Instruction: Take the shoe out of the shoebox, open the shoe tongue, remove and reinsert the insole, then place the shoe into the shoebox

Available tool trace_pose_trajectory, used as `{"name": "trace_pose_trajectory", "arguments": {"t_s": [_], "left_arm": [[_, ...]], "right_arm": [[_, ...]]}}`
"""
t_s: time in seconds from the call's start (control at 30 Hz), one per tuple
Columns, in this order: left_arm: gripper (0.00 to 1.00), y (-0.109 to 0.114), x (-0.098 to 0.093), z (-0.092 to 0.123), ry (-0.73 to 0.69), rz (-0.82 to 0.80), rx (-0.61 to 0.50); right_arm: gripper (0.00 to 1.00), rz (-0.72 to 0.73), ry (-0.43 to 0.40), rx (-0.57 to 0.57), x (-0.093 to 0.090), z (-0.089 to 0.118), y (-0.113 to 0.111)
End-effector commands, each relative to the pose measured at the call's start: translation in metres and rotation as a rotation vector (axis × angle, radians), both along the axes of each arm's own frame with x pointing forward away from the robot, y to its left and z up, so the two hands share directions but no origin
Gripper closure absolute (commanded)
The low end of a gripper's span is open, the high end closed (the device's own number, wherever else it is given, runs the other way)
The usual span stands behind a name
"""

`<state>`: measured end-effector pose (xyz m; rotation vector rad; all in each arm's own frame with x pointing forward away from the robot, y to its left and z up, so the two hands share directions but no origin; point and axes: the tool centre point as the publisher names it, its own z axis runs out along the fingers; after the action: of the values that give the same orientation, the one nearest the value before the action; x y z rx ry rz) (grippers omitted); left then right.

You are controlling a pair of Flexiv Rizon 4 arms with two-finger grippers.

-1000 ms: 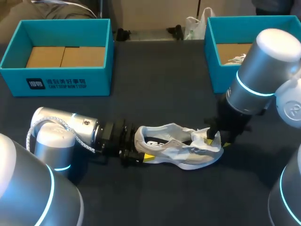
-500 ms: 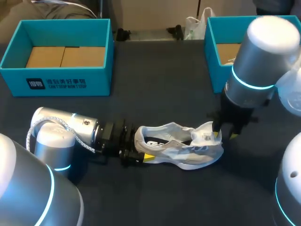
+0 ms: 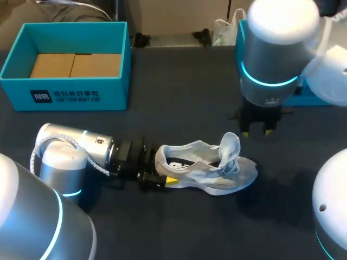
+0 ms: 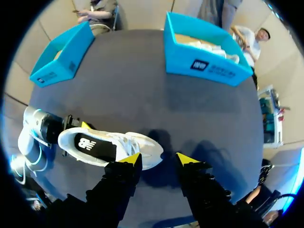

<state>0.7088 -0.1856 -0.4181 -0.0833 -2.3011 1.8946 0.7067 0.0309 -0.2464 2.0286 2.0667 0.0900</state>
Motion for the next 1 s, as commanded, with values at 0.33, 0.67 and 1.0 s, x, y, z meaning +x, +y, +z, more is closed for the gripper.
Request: {"name": "trace_pose_trajectory", "arguments": {"t_s": [0.33, 0.67, 1.0], "left_arm": [[1.00, 0.000, 0.000, 0.001, 0.001, 0.000, 0.002], [1.00, 0.000, 0.000, 0.001, 0.001, 0.000, 0.002], [1.00, 0.000, 0.000, 0.001, 0.001, 0.000, 0.002]], "right_arm": [[0.98, 0.209, -0.043, -0.218, -0.005, 0.033, 0.050], [1.00, 0.545, 0.155, 0.031, 0.000, 0.032, 0.066], [1.00, 0.545, 0.155, 0.031, 0.000, 0.032, 0.066]]}}
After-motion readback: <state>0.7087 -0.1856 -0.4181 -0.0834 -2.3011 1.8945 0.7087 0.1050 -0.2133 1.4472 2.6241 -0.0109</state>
